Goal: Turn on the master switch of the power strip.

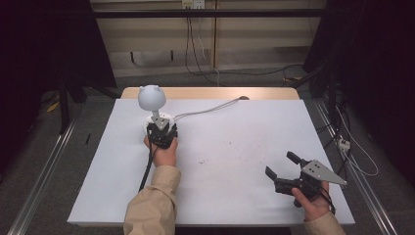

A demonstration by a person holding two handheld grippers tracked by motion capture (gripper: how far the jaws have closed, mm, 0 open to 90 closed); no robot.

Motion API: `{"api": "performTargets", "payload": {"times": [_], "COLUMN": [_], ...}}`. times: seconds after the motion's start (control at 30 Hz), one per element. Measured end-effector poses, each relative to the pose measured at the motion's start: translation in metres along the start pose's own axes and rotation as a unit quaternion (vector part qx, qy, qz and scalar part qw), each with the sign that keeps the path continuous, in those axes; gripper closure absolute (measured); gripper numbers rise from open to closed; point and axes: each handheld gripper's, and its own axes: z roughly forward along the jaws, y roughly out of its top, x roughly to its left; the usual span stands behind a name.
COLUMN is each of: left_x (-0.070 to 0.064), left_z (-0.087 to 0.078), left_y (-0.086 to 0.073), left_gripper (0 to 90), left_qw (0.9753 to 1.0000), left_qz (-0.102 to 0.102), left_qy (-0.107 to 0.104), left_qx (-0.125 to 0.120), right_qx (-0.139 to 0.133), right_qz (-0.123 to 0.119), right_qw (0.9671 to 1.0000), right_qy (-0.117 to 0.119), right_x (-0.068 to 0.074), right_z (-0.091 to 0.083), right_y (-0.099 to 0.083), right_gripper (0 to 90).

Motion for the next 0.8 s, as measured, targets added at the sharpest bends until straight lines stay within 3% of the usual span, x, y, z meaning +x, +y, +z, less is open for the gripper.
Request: {"api": "performTargets", "payload": {"times": [0.8], "left_x": [0.004], "left_z": [-0.015], "left_y": [0.001], "left_gripper": [46.0], "left_qw": [0.9996], "left_qz": [0.006], "left_qy": [-0.029], "left_qx": [0.002], "right_qx": [0.003], "right_qz": [-0.003], "right_qw": [1.0], "right_qy": [0.003], "right_x": [0.002], "right_z": [0.002], "right_y": [0.0], "right_gripper": [4.3]}}
